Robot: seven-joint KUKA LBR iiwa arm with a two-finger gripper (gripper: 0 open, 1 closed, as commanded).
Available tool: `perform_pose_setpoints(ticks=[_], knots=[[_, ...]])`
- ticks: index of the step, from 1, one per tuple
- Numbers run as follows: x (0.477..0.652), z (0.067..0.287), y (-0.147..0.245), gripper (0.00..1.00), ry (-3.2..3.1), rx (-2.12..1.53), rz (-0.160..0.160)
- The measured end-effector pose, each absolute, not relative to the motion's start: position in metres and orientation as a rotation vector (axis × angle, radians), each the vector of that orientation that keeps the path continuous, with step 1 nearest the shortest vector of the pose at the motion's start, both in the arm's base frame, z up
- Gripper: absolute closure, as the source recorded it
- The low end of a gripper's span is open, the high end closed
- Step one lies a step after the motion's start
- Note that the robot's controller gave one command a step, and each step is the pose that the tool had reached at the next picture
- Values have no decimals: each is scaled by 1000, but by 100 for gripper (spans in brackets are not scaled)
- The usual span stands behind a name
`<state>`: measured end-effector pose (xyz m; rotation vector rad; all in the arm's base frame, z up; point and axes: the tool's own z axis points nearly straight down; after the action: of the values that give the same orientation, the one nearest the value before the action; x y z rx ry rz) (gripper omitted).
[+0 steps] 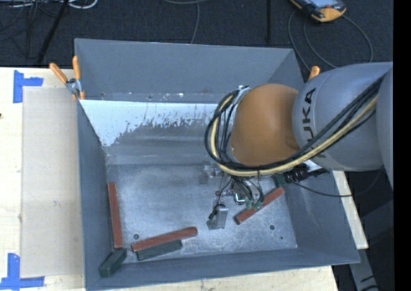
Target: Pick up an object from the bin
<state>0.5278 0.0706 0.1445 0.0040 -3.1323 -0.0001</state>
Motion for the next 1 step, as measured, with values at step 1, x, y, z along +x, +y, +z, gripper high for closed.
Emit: perform_pose_setpoints(ticks=[1], knots=[[530, 149, 70, 0, -3140, 1, -1]])
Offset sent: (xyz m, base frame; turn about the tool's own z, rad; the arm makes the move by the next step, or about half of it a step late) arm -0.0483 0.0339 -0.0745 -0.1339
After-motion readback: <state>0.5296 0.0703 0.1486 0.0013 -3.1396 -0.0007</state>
